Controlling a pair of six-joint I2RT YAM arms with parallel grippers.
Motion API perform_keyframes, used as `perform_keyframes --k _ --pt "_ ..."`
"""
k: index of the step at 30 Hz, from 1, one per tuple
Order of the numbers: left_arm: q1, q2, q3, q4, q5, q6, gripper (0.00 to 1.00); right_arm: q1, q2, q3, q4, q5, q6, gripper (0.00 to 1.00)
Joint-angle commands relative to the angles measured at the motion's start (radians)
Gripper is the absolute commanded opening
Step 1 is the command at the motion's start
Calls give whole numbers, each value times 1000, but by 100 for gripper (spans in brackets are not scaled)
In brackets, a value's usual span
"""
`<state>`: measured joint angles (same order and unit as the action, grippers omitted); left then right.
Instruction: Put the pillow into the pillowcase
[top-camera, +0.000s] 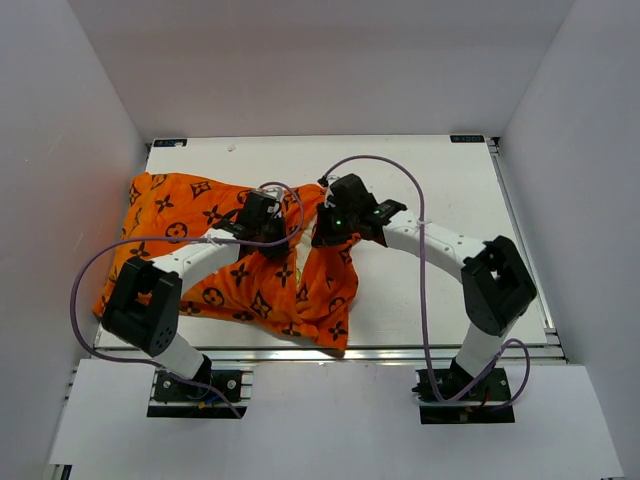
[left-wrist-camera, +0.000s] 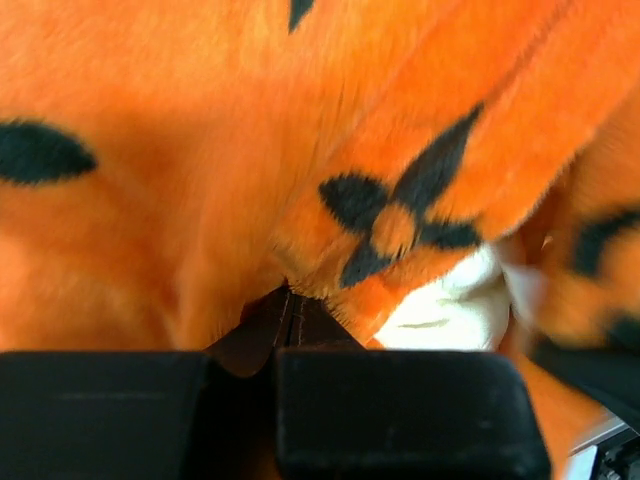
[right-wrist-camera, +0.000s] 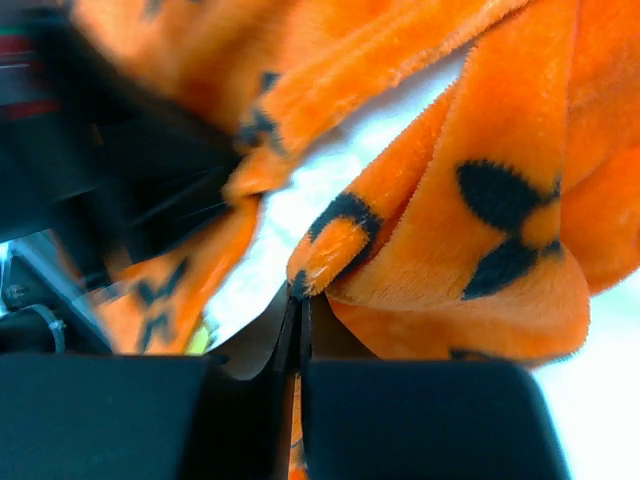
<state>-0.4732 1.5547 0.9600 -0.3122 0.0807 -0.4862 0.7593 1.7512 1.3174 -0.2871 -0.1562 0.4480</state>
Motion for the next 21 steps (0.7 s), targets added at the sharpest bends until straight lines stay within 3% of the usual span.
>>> perform_keyframes --k 1,8,12,13,14,16,17,21 --pt "-1 68 -12 96 36 -14 7 6 -130 -4 29 -100 -15 0" --pt "-1 212 -3 163 80 -52 0 8 -229 28 150 -389 66 0" --pt "-1 271 -15 196 74 -86 0 14 -229 123 235 -447 132 0" --pt "-1 274 -20 209 70 -100 0 14 -223 147 232 -447 127 4" --pt "-1 269 -27 214 64 -104 0 15 -213 192 232 -463 106 43" --pt "1 243 -43 205 53 -110 0 14 -225 221 227 -465 32 83" --pt "7 229 -46 199 47 -111 0 12 -232 232 209 -442 -48 89" --pt "45 116 -55 167 50 -106 0 -33 -292 163 177 -341 -173 89"
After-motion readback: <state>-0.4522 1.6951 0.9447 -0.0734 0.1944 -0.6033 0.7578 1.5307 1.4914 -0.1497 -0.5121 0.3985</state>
